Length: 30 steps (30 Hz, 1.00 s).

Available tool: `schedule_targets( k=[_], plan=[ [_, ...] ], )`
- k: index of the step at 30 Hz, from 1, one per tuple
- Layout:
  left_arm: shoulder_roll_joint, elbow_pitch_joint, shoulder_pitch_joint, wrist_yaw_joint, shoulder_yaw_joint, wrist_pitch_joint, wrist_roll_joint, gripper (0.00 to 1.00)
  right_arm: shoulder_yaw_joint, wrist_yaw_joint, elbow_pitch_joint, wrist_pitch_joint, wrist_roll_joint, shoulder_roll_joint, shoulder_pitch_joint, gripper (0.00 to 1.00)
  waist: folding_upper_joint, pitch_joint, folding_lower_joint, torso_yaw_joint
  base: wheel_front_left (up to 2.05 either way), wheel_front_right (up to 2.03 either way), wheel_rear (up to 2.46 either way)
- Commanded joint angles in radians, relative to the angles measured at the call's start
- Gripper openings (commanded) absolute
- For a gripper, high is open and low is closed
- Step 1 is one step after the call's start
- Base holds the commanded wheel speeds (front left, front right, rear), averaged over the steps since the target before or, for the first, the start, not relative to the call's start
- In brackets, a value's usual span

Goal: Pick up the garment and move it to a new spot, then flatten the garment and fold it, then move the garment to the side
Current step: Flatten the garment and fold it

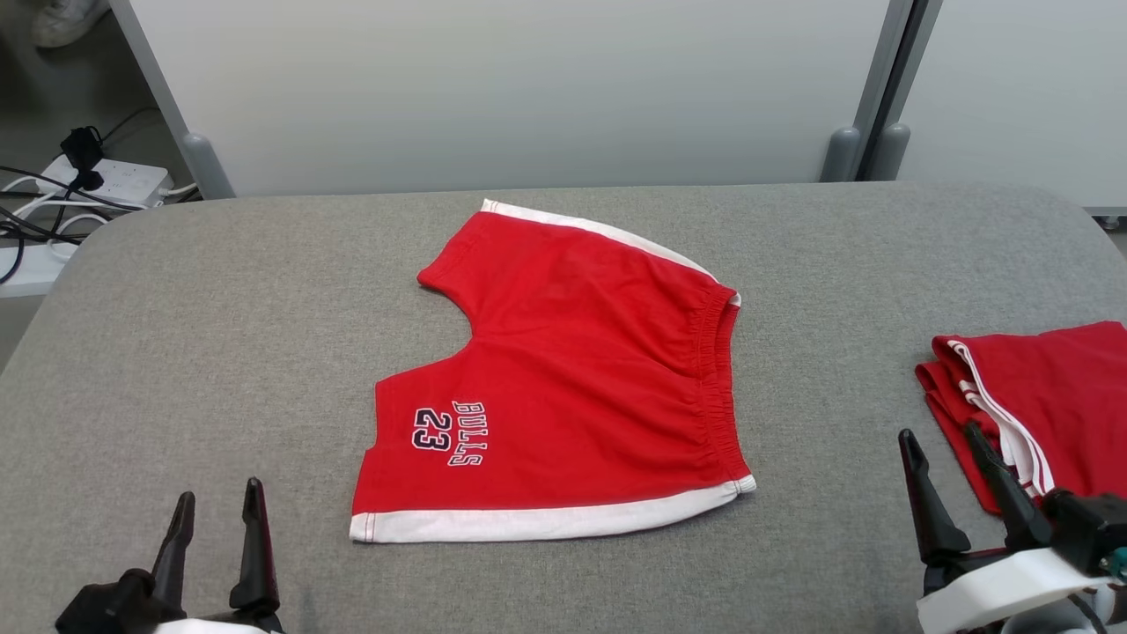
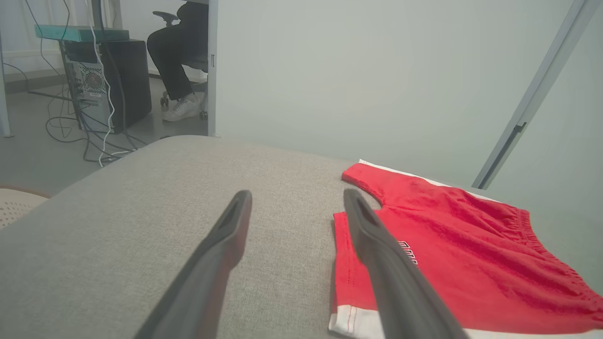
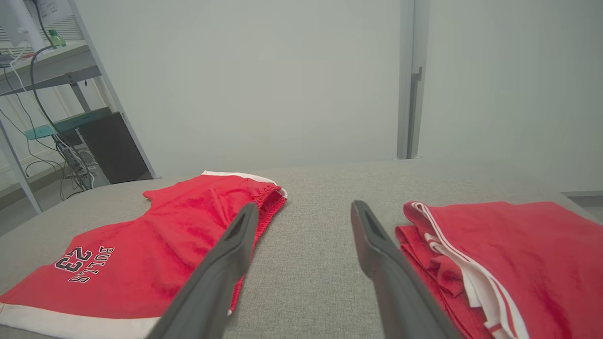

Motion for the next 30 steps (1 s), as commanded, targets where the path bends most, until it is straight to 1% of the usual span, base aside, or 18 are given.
schedule_targets(
  k=[1, 9, 21, 25, 30],
  plan=[
    [0.008, -0.029, -0.016, 0.002, 0.031, -0.009, 0.016, 1.00, 0.011, 0.001, -0.033, -0.013, -0.018, -0.009, -0.006, 1.00, 0.0000, 0.000, 0.0000, 0.001, 0.00, 0.00, 0.00],
    [-0.002, -0.021, -0.003, -0.003, 0.030, -0.009, 0.063, 1.00, 0.008, 0.001, -0.040, -0.013, -0.070, 0.019, 0.013, 1.00, 0.0000, 0.004, 0.0000, 0.000, 0.00, 0.00, 0.00],
    [-0.005, -0.006, -0.016, -0.024, 0.039, -0.009, 0.073, 1.00, 0.014, 0.001, -0.031, -0.013, -0.078, 0.012, 0.008, 1.00, 0.0000, 0.012, 0.0000, 0.000, 0.00, 0.00, 0.00],
    [-0.005, 0.010, -0.024, -0.033, 0.029, -0.009, 0.070, 1.00, 0.061, 0.001, -0.010, -0.013, -0.069, 0.006, 0.002, 1.00, 0.0000, 0.024, 0.0000, 0.007, 0.00, 0.00, 0.00],
    [-0.005, 0.026, -0.050, -0.042, -0.004, -0.009, 0.061, 1.00, 0.189, 0.001, 0.050, -0.002, -0.036, -0.032, -0.048, 1.00, 0.0000, 0.057, 0.0000, 0.029, 0.00, 0.00, 0.00]
  ],
)
